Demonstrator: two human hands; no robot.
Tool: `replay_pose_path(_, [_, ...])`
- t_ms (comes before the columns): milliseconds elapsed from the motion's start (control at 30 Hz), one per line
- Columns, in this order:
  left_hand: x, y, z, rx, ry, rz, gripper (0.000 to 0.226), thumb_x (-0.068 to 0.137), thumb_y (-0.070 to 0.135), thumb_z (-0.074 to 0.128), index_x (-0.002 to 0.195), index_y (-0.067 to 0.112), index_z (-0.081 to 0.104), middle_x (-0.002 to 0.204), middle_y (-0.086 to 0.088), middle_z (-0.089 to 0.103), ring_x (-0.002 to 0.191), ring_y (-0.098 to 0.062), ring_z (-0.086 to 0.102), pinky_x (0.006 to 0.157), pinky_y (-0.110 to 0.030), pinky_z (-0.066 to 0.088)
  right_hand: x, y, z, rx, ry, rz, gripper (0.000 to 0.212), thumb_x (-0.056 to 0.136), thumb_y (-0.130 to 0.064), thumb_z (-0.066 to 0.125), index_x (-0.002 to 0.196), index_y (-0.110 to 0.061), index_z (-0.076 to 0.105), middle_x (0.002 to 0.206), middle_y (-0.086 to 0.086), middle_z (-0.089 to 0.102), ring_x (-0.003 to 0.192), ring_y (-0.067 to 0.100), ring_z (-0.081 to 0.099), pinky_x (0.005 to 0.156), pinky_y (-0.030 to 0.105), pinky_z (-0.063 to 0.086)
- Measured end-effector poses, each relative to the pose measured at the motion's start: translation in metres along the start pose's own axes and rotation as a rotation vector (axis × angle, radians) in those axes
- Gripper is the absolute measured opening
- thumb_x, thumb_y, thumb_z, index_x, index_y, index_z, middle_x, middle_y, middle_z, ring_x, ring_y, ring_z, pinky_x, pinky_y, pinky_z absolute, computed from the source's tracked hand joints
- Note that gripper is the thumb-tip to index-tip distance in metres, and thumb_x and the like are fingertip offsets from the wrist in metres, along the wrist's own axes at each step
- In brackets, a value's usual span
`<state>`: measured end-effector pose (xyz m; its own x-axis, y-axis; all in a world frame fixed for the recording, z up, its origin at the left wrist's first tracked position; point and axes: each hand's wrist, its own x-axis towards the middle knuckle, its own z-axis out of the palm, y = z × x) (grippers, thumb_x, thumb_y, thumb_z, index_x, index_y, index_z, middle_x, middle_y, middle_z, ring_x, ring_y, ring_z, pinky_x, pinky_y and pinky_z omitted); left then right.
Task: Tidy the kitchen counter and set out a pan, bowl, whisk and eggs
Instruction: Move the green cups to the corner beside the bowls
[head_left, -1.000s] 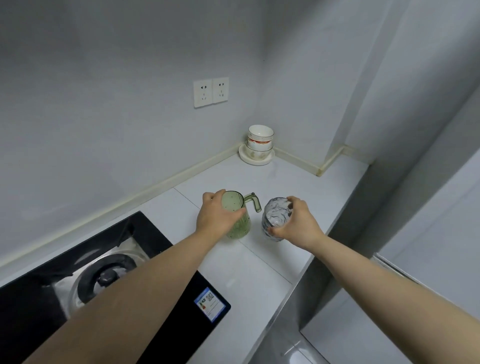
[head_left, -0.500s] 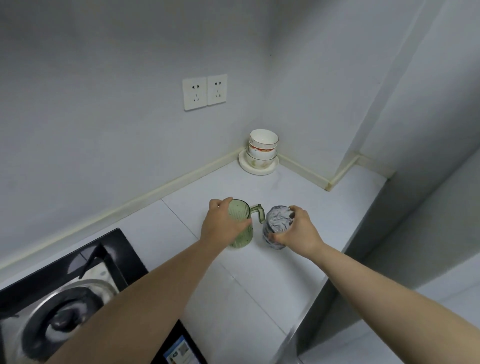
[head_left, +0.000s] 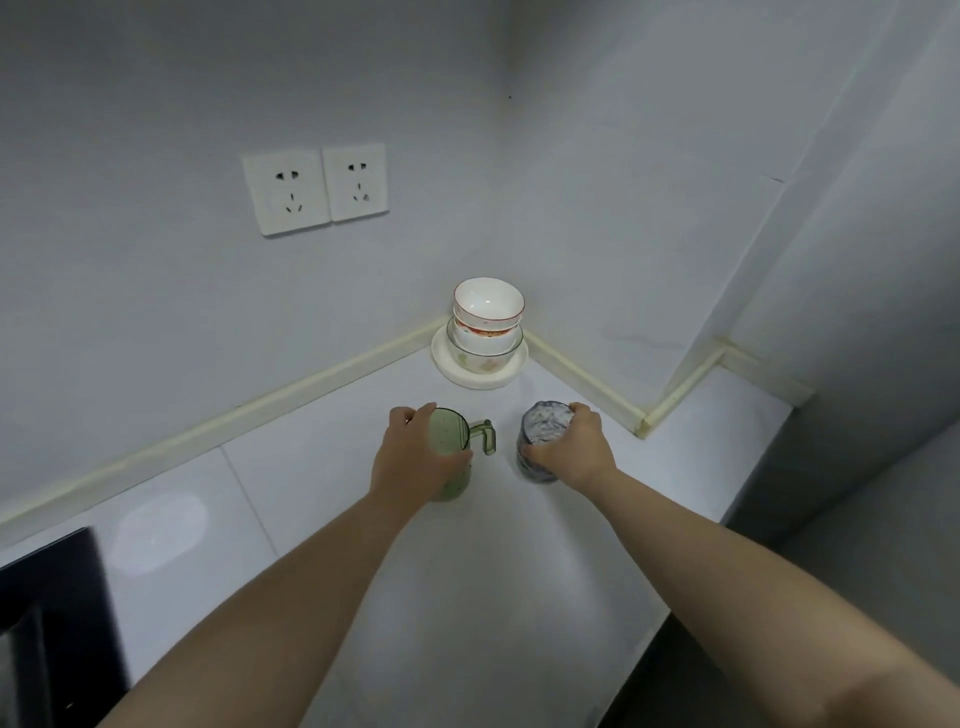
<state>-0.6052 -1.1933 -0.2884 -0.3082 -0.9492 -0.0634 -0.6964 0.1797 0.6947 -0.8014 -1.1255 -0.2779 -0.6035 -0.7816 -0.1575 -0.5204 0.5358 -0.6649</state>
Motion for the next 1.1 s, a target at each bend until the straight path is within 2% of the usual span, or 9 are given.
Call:
replay_pose_path(133, [0.03, 0.01, 0.016, 0.043, -0.039, 0.012, 0.083, 0.073, 0.053, 0.071, 0.143, 0.026, 0.033, 0.138, 0.002, 0.029, 0.117, -0.02, 0.048, 0.093, -0.038, 0.049, 0.053, 0.004, -0.009, -0.028, 0.027, -0.004, 0.094, 0.066, -0.037, 0.082, 0.138, -0.006, 0.032, 0.134, 0.011, 0.037, 0.124, 0.028, 0.046, 0.102, 0.04, 0.043])
replay_pose_path(367, [0.062, 0.019, 0.026, 0.077, -0.085, 0.099, 0.081, 0.073, 0.05, 0.072, 0.141, 0.025, 0.035, 0.135, 0.005, 0.03, 0.11, -0.018, 0.05, 0.086, -0.032, 0.049, 0.116, 0.001, -0.011, -0.056, -0.002, -0.021, 0.094, 0.066, -0.035, 0.082, 0.139, -0.006, 0.03, 0.136, 0.013, 0.035, 0.125, 0.031, 0.045, 0.103, 0.041, 0.042])
replay_pose_path(633, [0.089, 0.021, 0.036, 0.078, -0.119, 0.135, 0.088, 0.074, 0.052, 0.071, 0.146, 0.022, 0.029, 0.139, 0.004, 0.03, 0.12, -0.018, 0.044, 0.096, -0.033, 0.048, 0.16, -0.006, 0.0, -0.09, -0.06, -0.033, 0.098, 0.067, -0.036, 0.082, 0.142, -0.007, 0.026, 0.14, 0.011, 0.031, 0.127, 0.029, 0.042, 0.104, 0.036, 0.042])
replay_pose_path(833, [0.093, 0.02, 0.042, 0.041, -0.177, 0.208, 0.091, 0.077, 0.045, 0.071, 0.149, 0.02, 0.021, 0.142, 0.002, 0.026, 0.128, -0.02, 0.034, 0.104, -0.035, 0.04, 0.175, -0.004, 0.003, -0.077, -0.023, -0.073, 0.091, 0.065, -0.031, 0.085, 0.136, -0.004, 0.034, 0.136, 0.014, 0.037, 0.123, 0.029, 0.046, 0.1, 0.033, 0.04])
replay_pose_path(967, [0.098, 0.021, 0.039, 0.037, -0.244, 0.201, 0.098, 0.076, 0.045, 0.073, 0.151, 0.022, 0.014, 0.146, 0.003, 0.022, 0.131, -0.02, 0.031, 0.105, -0.036, 0.039, 0.182, -0.005, 0.001, -0.093, -0.047, -0.078, 0.094, 0.065, -0.032, 0.085, 0.138, -0.004, 0.033, 0.137, 0.015, 0.035, 0.124, 0.029, 0.044, 0.103, 0.035, 0.04])
replay_pose_path(1100, [0.102, 0.023, 0.034, -0.099, -0.315, 0.084, 0.111, 0.068, 0.036, 0.083, 0.151, 0.024, 0.011, 0.149, 0.001, 0.02, 0.134, -0.02, 0.03, 0.1, -0.03, 0.037, 0.179, -0.005, -0.002, -0.181, -0.139, -0.064, 0.104, 0.071, -0.041, 0.08, 0.147, -0.005, 0.019, 0.145, 0.016, 0.027, 0.132, 0.033, 0.035, 0.109, 0.041, 0.034])
